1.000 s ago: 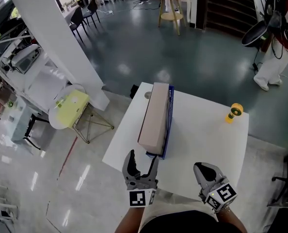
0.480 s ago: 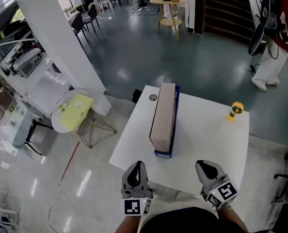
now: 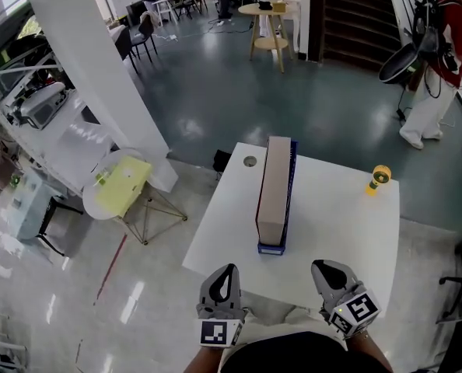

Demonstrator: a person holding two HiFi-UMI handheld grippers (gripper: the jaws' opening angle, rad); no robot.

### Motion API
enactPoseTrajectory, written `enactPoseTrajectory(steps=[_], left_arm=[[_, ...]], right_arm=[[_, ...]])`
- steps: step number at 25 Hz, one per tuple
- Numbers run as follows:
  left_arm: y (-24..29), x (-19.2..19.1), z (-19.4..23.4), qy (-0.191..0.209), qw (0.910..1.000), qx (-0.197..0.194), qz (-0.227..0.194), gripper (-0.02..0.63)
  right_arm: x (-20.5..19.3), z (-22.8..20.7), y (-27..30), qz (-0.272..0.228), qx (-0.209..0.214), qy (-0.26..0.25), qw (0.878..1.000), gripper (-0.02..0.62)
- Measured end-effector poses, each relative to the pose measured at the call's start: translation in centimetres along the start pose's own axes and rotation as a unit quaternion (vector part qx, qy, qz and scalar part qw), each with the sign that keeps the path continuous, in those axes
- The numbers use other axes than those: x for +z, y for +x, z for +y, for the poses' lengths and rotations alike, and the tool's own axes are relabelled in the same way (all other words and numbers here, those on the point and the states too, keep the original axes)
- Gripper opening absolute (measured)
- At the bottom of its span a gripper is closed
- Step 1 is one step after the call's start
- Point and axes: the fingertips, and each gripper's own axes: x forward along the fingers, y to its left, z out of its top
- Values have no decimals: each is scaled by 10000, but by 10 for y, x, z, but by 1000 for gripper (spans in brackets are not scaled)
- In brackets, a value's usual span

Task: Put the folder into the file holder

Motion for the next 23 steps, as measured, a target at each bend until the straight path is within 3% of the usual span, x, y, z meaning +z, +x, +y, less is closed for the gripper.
enactPoseTrajectory(steps=[10,16,23], left_arm=[[-3,-13,21,-88,9992,-180,337,-2],[-4,-10,40,-422,9984,-219,308,-2],[1,-8,31,-479,9973,-416,372,-2]], right_arm=[[-6,17,10,64,-31,105,9999,0],[-4,19,13,38,-118,131,9998,0],[-17,14,12,144,-217,285,9993,0]])
